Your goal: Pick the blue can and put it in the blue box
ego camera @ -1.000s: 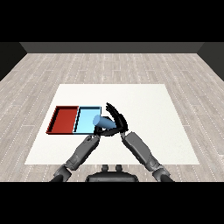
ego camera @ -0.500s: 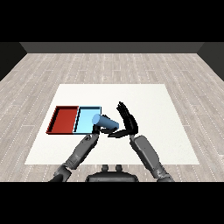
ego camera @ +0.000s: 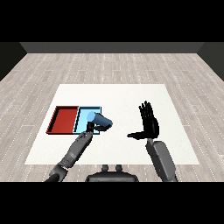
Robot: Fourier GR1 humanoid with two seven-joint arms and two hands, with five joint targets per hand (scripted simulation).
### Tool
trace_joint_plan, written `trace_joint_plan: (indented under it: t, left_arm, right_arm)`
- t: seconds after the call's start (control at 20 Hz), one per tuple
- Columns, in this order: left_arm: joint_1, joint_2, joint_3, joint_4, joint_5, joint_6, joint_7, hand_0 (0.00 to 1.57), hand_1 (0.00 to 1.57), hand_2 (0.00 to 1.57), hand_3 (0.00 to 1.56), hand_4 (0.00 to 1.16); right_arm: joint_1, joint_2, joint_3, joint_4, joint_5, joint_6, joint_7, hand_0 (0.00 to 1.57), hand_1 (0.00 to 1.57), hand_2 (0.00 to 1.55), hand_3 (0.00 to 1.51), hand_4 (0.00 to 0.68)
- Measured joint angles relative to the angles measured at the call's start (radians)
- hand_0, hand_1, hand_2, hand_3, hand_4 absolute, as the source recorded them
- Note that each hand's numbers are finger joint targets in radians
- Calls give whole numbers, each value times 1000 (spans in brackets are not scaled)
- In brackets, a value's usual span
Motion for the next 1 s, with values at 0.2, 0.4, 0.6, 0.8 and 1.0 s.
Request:
trace_joint_plan:
  t: [0.2, 0.4, 0.6, 0.8, 1.0]
  left_arm:
    - [-27, 52, 45, 35, -13, 0, 45, 1571, 1571, 1571, 1494, 1129]
    - [-59, 117, 123, 134, 8, -25, 79, 1571, 1571, 1571, 1507, 1081]
    - [-117, 172, 182, 271, 12, -52, 123, 1571, 1571, 1571, 1508, 1058]
    - [-182, 200, 211, 424, -11, -65, 143, 1571, 1571, 1571, 1444, 1033]
    - [-253, 199, 213, 574, -49, -36, 199, 1548, 1548, 1484, 1382, 971]
  right_arm:
    - [70, -48, -79, -36, -30, 33, -16, 0, 0, 0, 0, 0]
    - [85, -49, -102, -45, -32, 27, -5, 0, 0, 0, 0, 0]
    - [97, -55, -126, -46, -30, 24, 3, 0, 0, 0, 0, 0]
    - [92, -30, -114, -10, 6, 8, -11, 0, 0, 0, 0, 0]
    - [77, -16, -129, 33, -6, 16, -17, 0, 0, 0, 0, 0]
